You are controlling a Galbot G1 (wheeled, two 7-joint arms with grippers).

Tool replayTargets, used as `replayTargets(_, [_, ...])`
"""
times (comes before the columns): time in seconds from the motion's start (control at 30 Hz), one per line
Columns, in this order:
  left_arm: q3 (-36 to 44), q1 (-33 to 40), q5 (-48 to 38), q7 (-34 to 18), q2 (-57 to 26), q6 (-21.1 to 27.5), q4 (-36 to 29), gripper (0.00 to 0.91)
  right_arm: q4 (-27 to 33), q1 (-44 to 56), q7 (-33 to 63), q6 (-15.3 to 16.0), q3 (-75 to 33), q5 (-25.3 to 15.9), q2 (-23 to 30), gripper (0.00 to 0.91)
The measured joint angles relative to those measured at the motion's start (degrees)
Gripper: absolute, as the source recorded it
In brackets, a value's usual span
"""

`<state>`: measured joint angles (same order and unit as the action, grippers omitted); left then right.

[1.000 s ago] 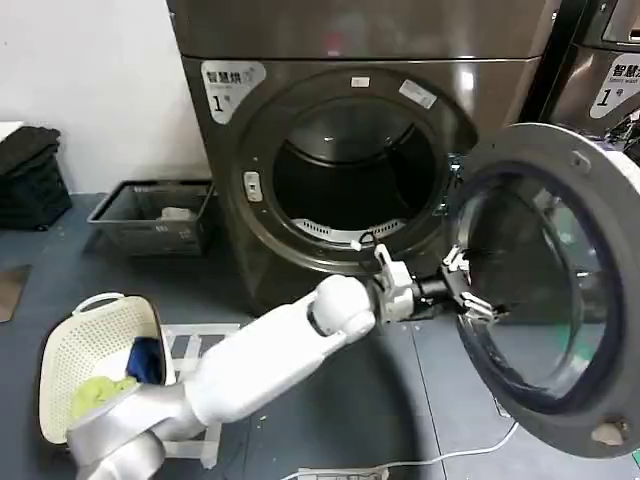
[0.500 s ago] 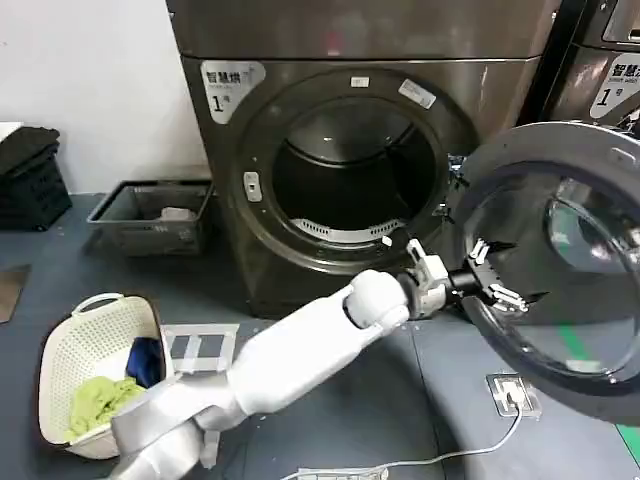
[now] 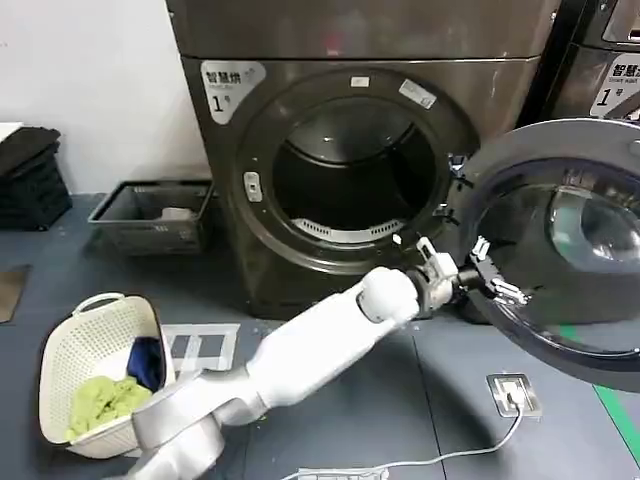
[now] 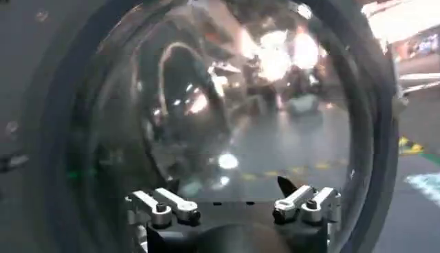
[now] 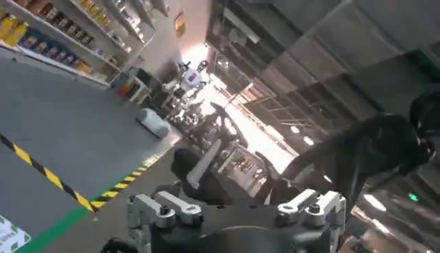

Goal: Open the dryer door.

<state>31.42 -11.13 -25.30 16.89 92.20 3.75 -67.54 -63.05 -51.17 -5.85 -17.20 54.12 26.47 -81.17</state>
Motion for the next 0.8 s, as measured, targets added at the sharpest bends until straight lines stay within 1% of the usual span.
replayTargets(0.07, [-0.29, -0.03, 0.07, -0.05, -0.01, -0.01, 0.87, 0.907, 0.01, -0.01, 2.0, 0.68, -0.05, -1.07, 0.23, 0.907])
replayTargets(0.13, [-0.49, -0.08, 0.02, -0.05, 0.01, 0.01, 1.48, 0.907, -0.29, -0.16, 4.35, 2.22, -0.23, -2.34, 0.37, 0.907])
replayTargets(0.27, [-0.71, -0.03, -0.06, -0.15, 0.0, 0.18, 2.07, 0.907, -0.49, -0.45, 7.21, 4.51, -0.46, -2.84, 0.55, 0.907])
replayTargets(0.4, [-1.15, -0.34, -0.41, -0.14, 0.0, 0.58, 1.91, 0.907, 0.0, -0.91, 8.08, 5.87, -0.46, -4.08, 0.46, 0.907])
replayTargets(0.5, [-1.53, -0.86, -1.0, -0.11, 0.0, 1.65, 0.74, 0.907, 0.5, -0.95, 9.05, 7.62, -0.72, -5.77, 0.49, 0.907])
replayTargets(0.63, [-1.9, -1.75, -1.38, 0.11, 0.0, 2.76, -1.63, 0.907, 1.77, -0.64, 9.79, 12.27, -1.79, -8.47, 1.06, 0.907])
replayTargets(0.67, [-1.98, -1.92, -1.3, 0.21, 0.0, 2.91, -2.2, 0.907, 2.27, -0.56, 9.79, 12.93, -2.16, -9.39, 1.31, 0.907])
replayTargets(0.73, [-2.21, -2.62, -0.58, 0.6, -0.01, 3.34, -3.64, 0.907, 3.24, -0.27, 9.66, 13.28, -2.74, -10.8, 1.77, 0.907])
replayTargets(0.8, [-2.66, -3.27, 0.5, 0.81, -0.01, 4.23, -5.26, 0.907, 4.38, 0.12, 9.45, 13.87, -3.19, -11.57, 2.1, 0.907])
